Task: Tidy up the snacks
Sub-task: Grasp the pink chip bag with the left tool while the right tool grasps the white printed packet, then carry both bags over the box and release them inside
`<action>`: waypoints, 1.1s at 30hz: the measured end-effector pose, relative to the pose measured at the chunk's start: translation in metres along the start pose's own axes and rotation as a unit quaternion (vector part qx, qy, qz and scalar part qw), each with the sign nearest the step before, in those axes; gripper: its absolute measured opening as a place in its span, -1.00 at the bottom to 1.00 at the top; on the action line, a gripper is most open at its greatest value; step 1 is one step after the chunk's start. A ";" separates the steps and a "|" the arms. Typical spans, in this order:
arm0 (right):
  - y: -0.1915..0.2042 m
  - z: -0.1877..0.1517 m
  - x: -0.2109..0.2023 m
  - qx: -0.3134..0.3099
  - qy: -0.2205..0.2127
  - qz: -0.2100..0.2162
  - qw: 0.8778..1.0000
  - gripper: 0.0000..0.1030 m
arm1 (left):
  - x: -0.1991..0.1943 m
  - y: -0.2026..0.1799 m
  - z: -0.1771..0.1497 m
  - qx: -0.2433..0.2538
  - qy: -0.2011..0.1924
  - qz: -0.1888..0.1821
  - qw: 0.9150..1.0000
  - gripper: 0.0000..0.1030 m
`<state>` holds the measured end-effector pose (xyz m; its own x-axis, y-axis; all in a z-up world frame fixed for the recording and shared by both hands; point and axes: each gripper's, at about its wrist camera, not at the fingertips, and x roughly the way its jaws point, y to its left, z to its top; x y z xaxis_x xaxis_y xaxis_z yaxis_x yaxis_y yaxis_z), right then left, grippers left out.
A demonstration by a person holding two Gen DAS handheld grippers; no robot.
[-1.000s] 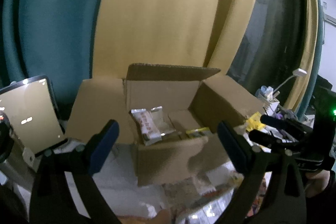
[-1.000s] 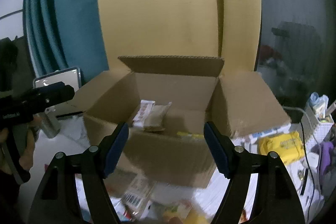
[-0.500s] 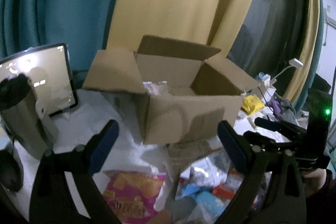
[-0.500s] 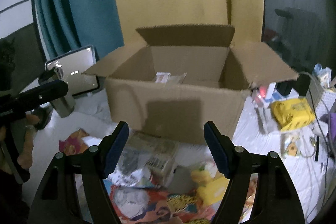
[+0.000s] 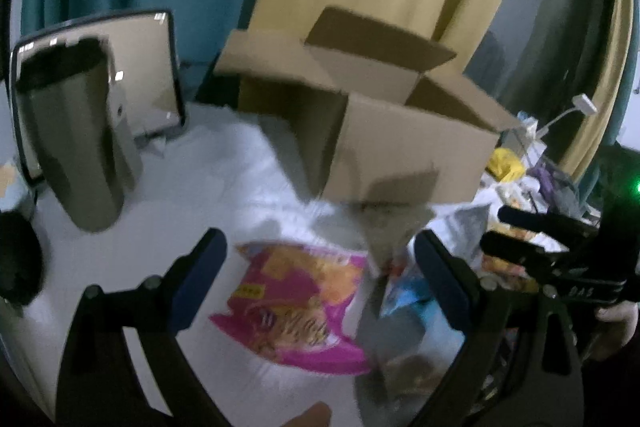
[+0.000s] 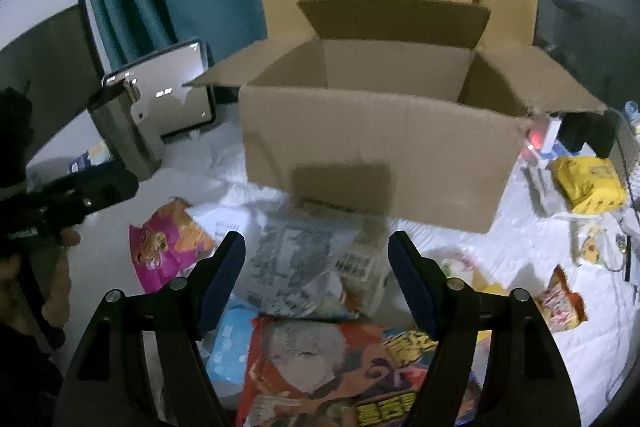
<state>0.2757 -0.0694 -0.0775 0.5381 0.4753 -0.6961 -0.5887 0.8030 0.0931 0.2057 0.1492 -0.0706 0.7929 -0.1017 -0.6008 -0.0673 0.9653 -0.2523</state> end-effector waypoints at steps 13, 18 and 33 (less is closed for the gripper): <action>0.022 -0.007 0.026 -0.014 0.047 0.018 0.999 0.49 | 0.043 0.009 -0.031 0.020 0.086 0.015 0.996 0.86; 0.024 -0.009 0.036 -0.018 0.060 0.011 0.998 0.49 | 0.054 0.009 -0.036 0.029 0.106 0.025 0.994 0.86; 0.019 -0.010 0.028 -0.009 0.035 0.043 0.998 -0.19 | 0.049 0.007 -0.038 0.033 0.093 0.026 0.995 0.21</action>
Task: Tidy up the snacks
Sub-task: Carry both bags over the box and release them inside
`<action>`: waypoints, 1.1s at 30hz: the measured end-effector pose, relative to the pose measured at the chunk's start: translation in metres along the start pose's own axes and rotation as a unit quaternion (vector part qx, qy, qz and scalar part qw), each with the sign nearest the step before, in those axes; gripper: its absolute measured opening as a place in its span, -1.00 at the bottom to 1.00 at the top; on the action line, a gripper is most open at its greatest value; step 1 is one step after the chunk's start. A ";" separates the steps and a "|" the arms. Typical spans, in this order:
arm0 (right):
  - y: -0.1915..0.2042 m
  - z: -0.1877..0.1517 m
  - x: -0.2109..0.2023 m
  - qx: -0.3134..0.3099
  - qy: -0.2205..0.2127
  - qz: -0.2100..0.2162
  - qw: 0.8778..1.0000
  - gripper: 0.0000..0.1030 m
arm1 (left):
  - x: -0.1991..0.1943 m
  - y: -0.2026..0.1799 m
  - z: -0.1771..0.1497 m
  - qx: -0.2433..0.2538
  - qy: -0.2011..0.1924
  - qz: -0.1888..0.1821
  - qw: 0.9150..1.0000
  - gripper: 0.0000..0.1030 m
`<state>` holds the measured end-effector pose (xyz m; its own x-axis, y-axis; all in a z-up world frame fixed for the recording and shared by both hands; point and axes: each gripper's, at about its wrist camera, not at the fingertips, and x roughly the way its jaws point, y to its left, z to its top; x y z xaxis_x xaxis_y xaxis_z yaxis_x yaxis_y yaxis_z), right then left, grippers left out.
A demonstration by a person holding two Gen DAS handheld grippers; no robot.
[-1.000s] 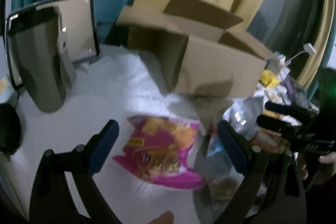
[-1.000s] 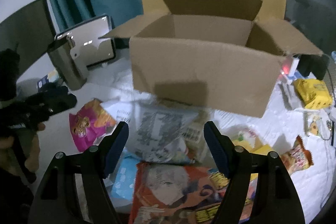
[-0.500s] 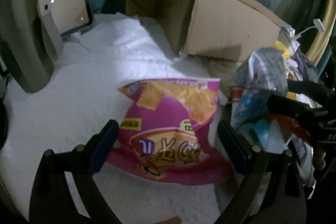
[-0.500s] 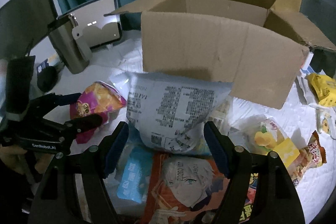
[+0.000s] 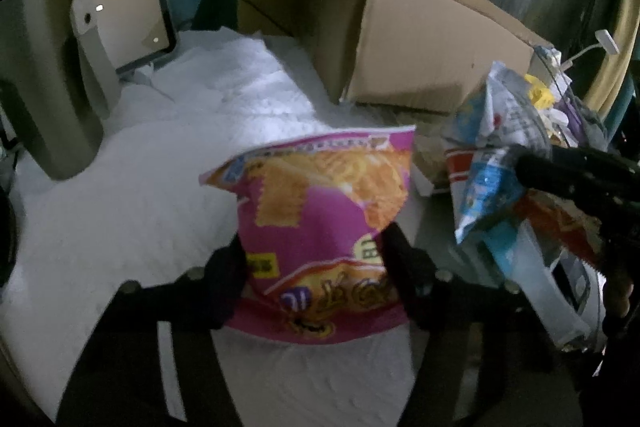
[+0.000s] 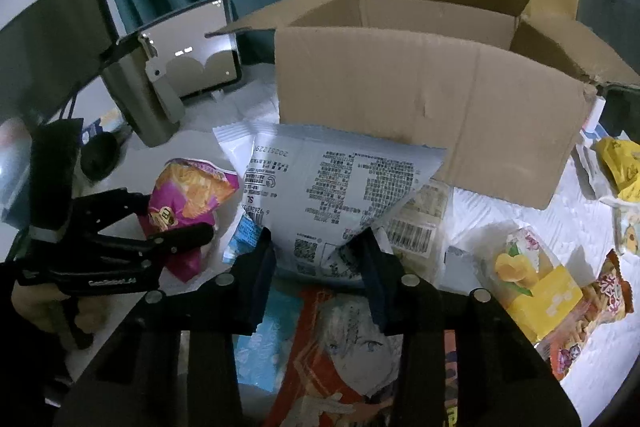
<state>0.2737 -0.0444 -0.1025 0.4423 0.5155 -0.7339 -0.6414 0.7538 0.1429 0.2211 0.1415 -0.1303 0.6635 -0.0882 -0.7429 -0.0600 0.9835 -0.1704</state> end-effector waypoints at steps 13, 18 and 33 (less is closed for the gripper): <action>-0.013 0.009 -0.044 0.001 -0.049 -0.008 0.999 -0.19 | -0.035 -0.015 0.017 0.001 -0.052 -0.002 0.999 0.14; -0.023 0.014 -0.057 0.005 -0.066 -0.015 0.998 -0.19 | -0.046 -0.026 0.031 0.010 -0.072 -0.005 0.997 0.14; -0.060 0.036 -0.087 0.014 -0.112 -0.038 0.993 -0.19 | -0.060 -0.056 0.073 0.035 -0.114 -0.014 0.993 0.14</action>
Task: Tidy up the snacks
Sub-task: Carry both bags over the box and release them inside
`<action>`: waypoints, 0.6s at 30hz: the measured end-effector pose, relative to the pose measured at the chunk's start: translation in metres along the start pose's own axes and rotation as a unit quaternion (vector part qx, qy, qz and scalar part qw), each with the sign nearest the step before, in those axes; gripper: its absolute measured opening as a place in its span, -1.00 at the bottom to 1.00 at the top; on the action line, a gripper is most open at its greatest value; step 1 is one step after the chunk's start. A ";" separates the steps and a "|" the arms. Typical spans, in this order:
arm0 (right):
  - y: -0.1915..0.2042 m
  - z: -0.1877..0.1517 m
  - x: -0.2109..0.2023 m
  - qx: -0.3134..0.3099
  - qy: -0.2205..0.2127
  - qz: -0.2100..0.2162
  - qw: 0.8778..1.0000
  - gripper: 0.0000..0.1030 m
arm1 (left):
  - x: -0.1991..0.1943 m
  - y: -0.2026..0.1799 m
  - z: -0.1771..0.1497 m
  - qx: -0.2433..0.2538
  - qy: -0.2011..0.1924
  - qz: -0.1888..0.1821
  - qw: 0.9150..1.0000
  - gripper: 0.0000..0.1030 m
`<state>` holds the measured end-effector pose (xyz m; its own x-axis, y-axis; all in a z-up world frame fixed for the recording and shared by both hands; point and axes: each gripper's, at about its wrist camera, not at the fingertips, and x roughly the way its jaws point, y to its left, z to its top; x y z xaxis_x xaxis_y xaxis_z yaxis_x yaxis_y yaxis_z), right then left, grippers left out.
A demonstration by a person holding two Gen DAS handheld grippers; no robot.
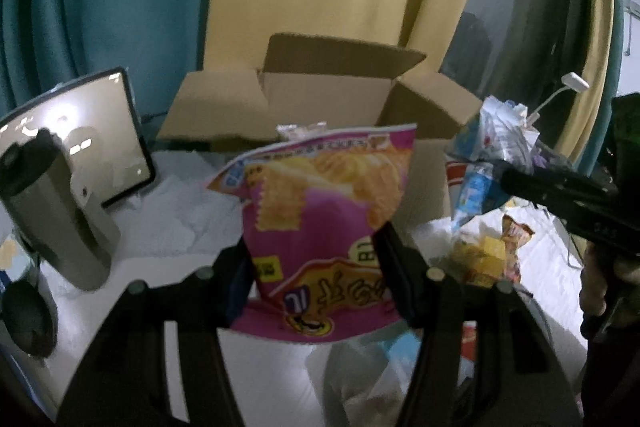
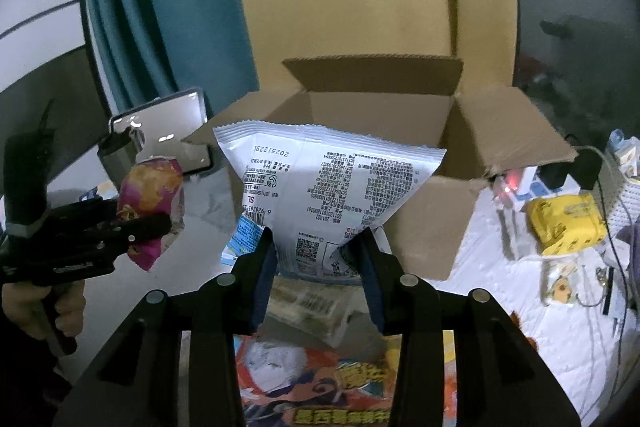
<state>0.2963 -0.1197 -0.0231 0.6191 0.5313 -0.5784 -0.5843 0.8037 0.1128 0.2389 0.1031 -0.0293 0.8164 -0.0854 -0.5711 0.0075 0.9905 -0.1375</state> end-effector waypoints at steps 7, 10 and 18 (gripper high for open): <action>-0.020 0.012 -0.004 0.002 -0.016 -0.015 1.000 -0.19 | 0.005 -0.010 0.028 0.019 -0.021 -0.002 1.000 0.14; -0.027 0.018 -0.005 0.005 -0.023 -0.021 0.999 -0.19 | 0.010 -0.012 0.039 0.023 -0.028 -0.004 0.999 0.14; -0.049 0.030 0.000 0.014 -0.034 -0.033 0.999 -0.19 | 0.030 -0.017 0.060 0.030 -0.034 -0.010 0.999 0.14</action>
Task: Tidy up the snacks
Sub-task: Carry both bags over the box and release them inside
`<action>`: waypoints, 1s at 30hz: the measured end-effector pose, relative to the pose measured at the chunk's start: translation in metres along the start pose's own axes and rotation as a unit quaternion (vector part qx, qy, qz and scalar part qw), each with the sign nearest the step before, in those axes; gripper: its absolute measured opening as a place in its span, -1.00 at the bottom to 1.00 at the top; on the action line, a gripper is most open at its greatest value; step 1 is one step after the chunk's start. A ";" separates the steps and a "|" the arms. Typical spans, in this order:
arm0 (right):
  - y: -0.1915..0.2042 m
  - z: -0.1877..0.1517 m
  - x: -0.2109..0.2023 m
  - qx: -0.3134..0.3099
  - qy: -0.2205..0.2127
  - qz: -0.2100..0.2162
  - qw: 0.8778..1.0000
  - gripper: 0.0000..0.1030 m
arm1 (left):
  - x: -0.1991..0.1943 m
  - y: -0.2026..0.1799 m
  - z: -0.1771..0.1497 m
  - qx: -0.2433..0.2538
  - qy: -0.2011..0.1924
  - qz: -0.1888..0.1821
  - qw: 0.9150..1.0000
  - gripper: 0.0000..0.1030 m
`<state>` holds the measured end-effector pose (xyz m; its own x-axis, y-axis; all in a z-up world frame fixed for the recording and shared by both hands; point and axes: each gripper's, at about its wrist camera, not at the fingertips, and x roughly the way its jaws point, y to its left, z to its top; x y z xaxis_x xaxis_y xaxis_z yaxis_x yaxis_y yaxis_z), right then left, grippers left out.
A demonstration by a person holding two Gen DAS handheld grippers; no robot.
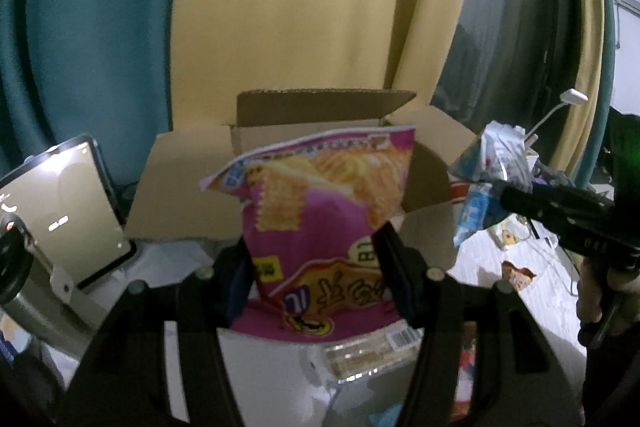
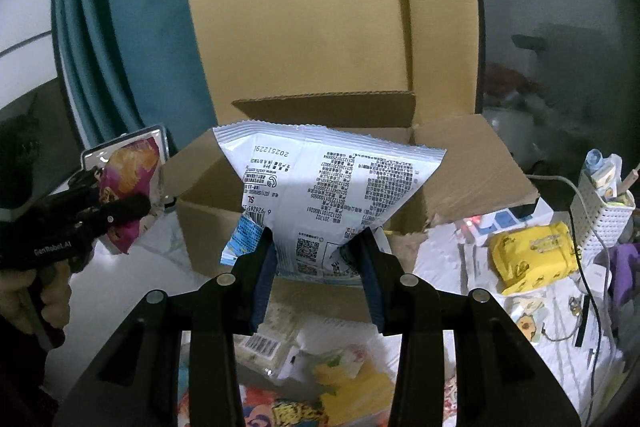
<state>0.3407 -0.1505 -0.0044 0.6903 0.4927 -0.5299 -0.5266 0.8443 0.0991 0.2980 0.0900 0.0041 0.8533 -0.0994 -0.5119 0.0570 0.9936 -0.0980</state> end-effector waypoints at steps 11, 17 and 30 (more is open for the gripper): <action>-0.025 0.017 0.019 0.008 -0.008 -0.008 1.000 -0.18 | 0.054 0.010 0.024 -0.006 0.008 -0.002 1.000 0.14; -0.034 0.027 0.034 0.006 -0.012 -0.018 1.000 -0.18 | 0.083 0.015 0.031 -0.011 0.020 -0.003 1.000 0.16; -0.039 0.051 0.085 0.025 -0.004 -0.041 0.999 0.25 | 0.110 0.022 0.036 -0.028 0.027 -0.017 0.999 0.62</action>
<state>0.4449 -0.1306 -0.0105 0.7333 0.4235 -0.5319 -0.4438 0.8908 0.0975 0.4119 0.1026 -0.0241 0.8220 -0.1375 -0.5526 0.0550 0.9850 -0.1633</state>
